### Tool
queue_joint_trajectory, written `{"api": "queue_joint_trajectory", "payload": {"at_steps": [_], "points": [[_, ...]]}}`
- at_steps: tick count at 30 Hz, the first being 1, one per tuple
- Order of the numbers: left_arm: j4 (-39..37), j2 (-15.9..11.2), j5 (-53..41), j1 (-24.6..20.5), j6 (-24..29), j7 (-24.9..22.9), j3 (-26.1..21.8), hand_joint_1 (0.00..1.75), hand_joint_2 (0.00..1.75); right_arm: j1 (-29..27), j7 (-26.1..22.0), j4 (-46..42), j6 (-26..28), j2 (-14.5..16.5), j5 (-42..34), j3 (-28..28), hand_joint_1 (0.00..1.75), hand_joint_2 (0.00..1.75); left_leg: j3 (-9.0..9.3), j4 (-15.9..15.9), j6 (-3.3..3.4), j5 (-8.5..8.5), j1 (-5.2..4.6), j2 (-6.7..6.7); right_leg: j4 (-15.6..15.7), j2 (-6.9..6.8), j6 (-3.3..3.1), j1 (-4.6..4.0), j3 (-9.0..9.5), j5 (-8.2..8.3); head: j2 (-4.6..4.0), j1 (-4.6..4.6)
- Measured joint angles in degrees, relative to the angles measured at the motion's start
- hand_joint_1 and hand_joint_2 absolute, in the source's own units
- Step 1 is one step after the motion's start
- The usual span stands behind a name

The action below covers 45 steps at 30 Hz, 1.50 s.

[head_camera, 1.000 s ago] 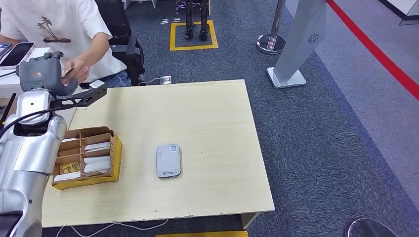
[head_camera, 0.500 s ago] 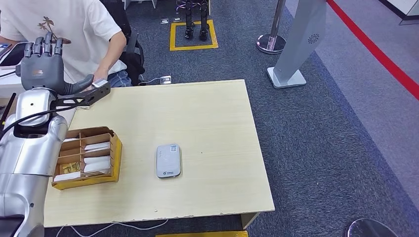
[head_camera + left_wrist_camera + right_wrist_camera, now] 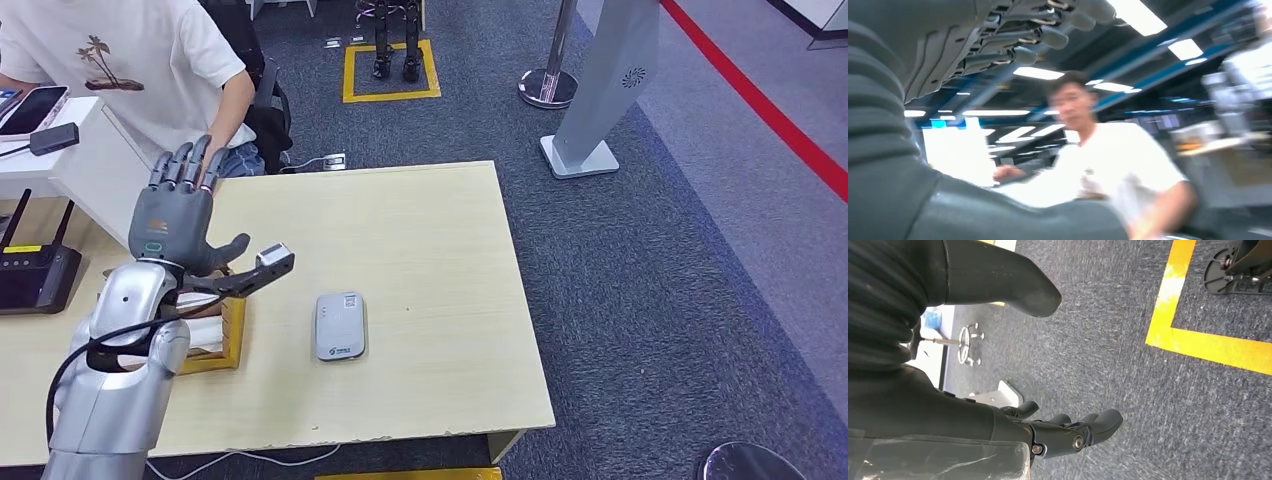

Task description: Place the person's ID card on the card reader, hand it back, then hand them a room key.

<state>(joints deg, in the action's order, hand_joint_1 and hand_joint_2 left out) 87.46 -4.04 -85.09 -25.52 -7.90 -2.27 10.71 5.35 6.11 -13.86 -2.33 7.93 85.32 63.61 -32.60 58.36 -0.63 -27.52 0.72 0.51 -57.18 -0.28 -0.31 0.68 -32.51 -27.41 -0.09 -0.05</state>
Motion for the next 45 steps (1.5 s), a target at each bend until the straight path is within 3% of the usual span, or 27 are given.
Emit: {"api": "queue_joint_trajectory", "payload": {"at_steps": [4,8,14,20,26,38,45], "points": [[5.6,-1.7,4.8,6.5,-0.7,0.0,3.1,0.0,1.75,-0.1,0.0,0.0,0.2,0.0,-1.1,1.0,0.0,1.75,-0.03,0.0,0.0,-0.01,0.0,0.03,0.0,0.02,0.0,0.0,-0.03,-0.01,0.0,0.0],[10.5,-5.5,8.3,11.7,-1.6,-0.5,5.2,0.0,1.75,-0.2,-0.1,0.0,0.8,0.0,-1.8,2.0,0.0,1.75,-0.03,0.0,-0.01,-0.01,0.01,0.04,0.0,0.04,0.01,-0.01,-0.04,-0.02,0.0,-0.01],[16.5,-11.0,9.8,19.0,-2.8,-1.5,5.4,0.0,1.75,-0.4,0.0,0.0,1.0,0.0,-2.1,2.9,0.0,1.75,-0.03,0.0,-0.01,0.0,0.01,0.02,0.0,0.02,0.01,-0.01,-0.04,-0.03,0.0,0.0],[19.8,-13.9,8.6,24.2,-3.2,-2.4,5.4,0.0,1.75,-0.4,0.1,0.0,1.0,0.0,-2.4,3.4,0.0,1.75,-0.04,0.0,-0.01,-0.01,0.0,0.0,0.0,-0.02,0.02,-0.01,-0.03,-0.03,0.0,-0.01],[20.4,-15.2,8.0,26.8,-3.6,-2.4,5.4,0.0,1.75,-0.4,0.2,0.0,1.0,0.0,-2.0,3.4,0.0,1.75,-0.04,0.0,-0.01,0.0,0.01,-0.02,0.0,-0.04,0.02,-0.01,-0.02,-0.03,0.0,0.0],[20.3,-15.8,7.1,27.1,-5.5,-2.4,4.3,0.0,1.75,-0.3,0.2,0.0,1.0,0.0,-1.5,3.4,0.0,1.75,-0.04,0.0,-0.01,0.0,0.01,-0.04,0.0,-0.05,0.02,-0.01,-0.02,-0.03,0.01,0.0],[20.7,-17.9,6.2,28.7,-7.5,-2.8,2.0,0.0,1.75,-0.4,0.7,0.0,0.8,0.0,-1.4,3.4,0.0,1.75,-0.04,0.0,-0.01,0.0,0.01,-0.03,0.0,-0.04,0.01,-0.01,-0.02,-0.03,0.0,-0.01]]}}
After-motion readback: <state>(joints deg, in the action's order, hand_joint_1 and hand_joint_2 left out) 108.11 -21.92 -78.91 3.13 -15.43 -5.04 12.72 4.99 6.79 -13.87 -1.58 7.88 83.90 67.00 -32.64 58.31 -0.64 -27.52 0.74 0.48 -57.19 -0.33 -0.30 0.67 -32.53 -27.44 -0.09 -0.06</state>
